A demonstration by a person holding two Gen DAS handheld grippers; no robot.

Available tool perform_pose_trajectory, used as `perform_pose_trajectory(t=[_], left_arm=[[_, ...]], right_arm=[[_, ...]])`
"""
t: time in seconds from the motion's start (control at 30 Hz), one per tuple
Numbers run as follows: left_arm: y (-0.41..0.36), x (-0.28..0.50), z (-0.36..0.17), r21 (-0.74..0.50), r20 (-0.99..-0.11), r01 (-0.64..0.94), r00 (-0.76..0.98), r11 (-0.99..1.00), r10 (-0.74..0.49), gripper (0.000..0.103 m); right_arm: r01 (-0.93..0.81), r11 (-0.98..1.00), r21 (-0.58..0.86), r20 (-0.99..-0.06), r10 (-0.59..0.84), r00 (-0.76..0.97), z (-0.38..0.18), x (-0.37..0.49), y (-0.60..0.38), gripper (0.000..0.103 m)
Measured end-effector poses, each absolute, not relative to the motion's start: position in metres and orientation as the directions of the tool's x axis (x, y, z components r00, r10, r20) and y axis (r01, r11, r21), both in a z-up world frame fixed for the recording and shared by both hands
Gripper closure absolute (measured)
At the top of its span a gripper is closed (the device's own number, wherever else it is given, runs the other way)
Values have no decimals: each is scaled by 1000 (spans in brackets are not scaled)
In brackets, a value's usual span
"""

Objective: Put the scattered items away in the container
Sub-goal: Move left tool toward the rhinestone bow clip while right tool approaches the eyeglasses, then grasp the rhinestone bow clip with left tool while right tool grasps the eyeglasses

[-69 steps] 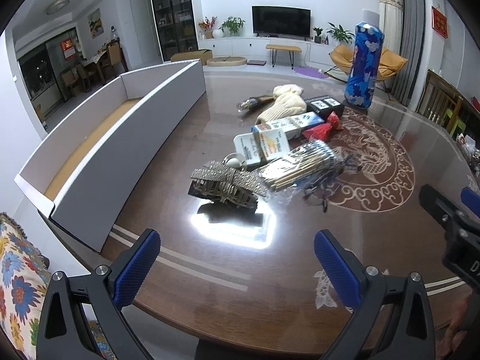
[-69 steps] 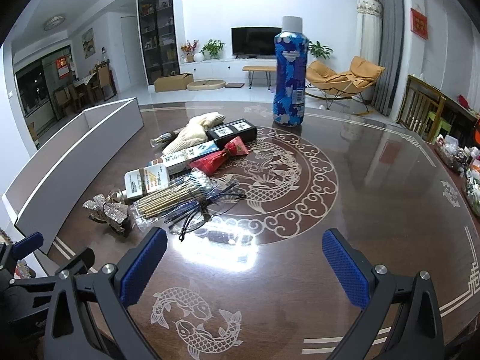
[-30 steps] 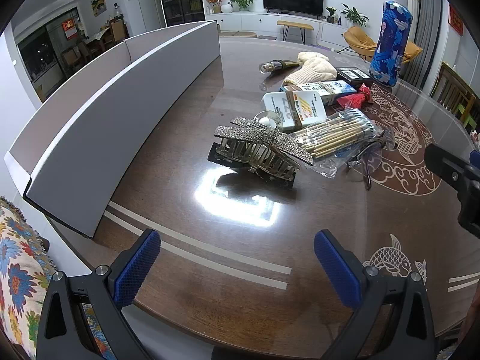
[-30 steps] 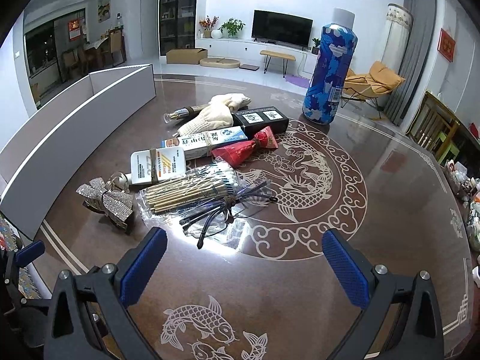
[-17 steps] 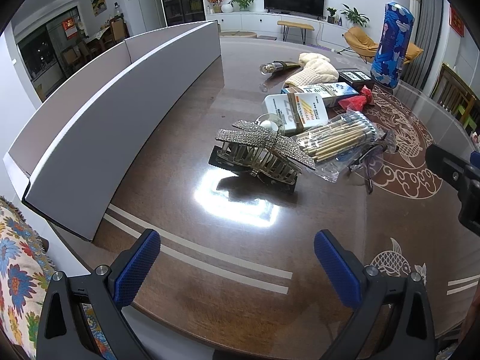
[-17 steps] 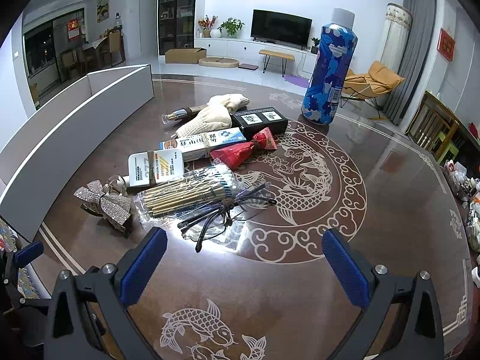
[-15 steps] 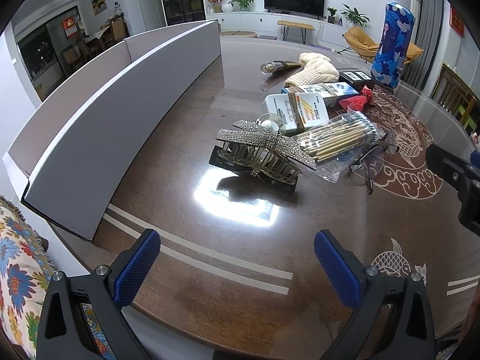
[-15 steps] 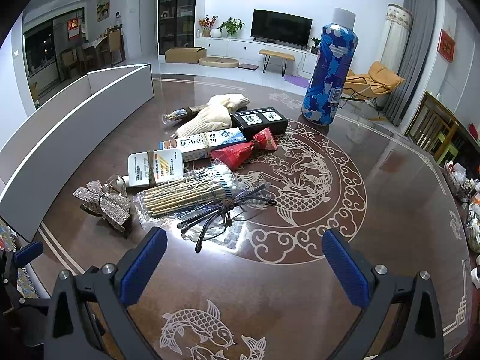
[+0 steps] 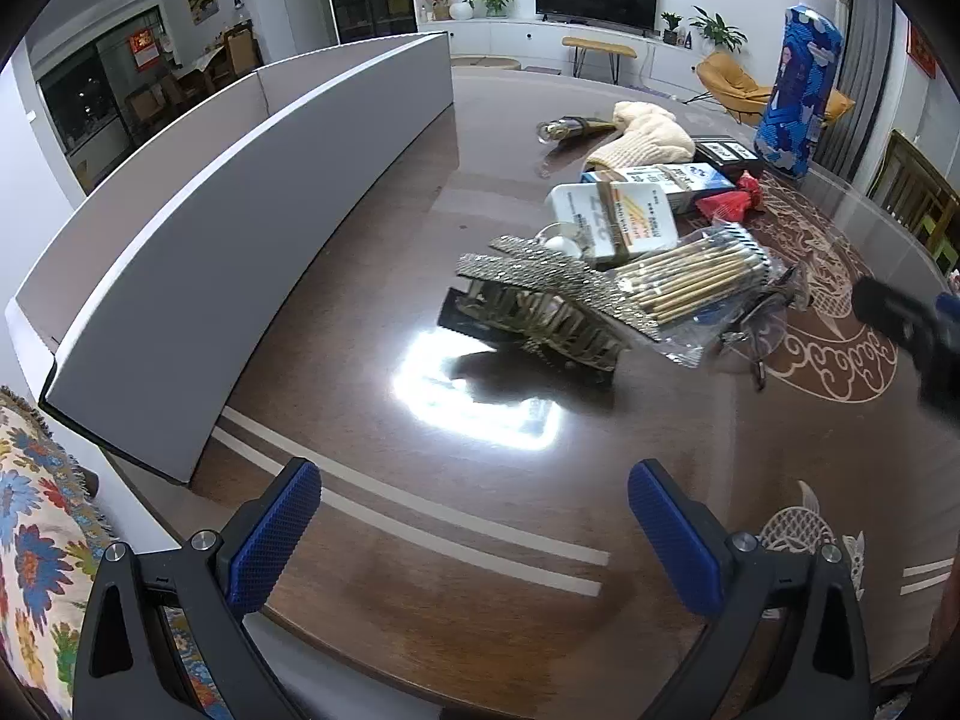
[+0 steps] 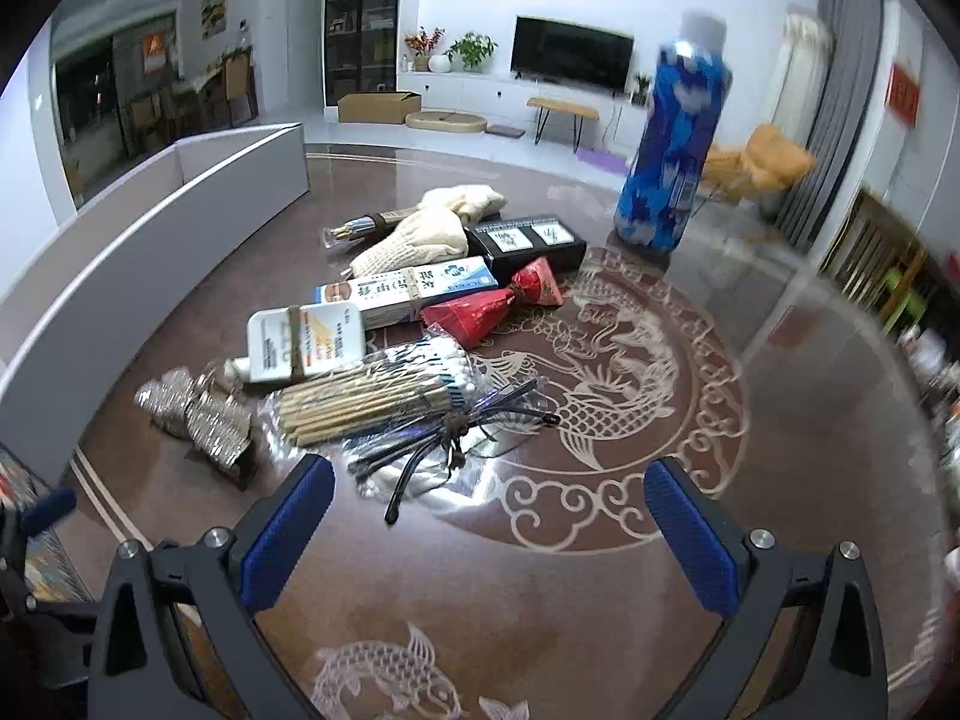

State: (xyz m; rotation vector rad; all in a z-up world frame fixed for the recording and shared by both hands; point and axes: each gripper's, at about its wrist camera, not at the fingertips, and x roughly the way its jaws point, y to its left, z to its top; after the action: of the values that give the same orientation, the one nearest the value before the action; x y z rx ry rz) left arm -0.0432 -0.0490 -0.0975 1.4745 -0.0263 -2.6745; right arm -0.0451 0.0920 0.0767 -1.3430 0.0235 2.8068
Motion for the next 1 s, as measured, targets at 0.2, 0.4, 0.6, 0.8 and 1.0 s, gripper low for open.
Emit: perform_pose_trajectory(t=[0.2,0.4,0.6,0.8,1.0], left_arm=[[-62,-44,-102,45,-850,91,-520,-995,-86,0],[-70,-44,-102,54,-849,102,-518,-993,-99,0],[-75,-46,-102,66,-850,100,-515,-993,-108,0],[-64,-71,-91,108,-828,24,-551,-994,-103,0],[-47,-106,-88,147,-806,-69,-586,-987,-79,0]], right_arm=[[-80,-978,193,-858,-128,-497,39,-87,113,0],[-72,-985,159,-880,-108,-462,11,-113,87,0],[-20,-1000,1,-861,9,-508,3,-106,75,15],[-17,-1000,-9,-852,17,-523,10,-83,100,52],[-31,-999,-17,-849,31,-528,11,-46,137,52]])
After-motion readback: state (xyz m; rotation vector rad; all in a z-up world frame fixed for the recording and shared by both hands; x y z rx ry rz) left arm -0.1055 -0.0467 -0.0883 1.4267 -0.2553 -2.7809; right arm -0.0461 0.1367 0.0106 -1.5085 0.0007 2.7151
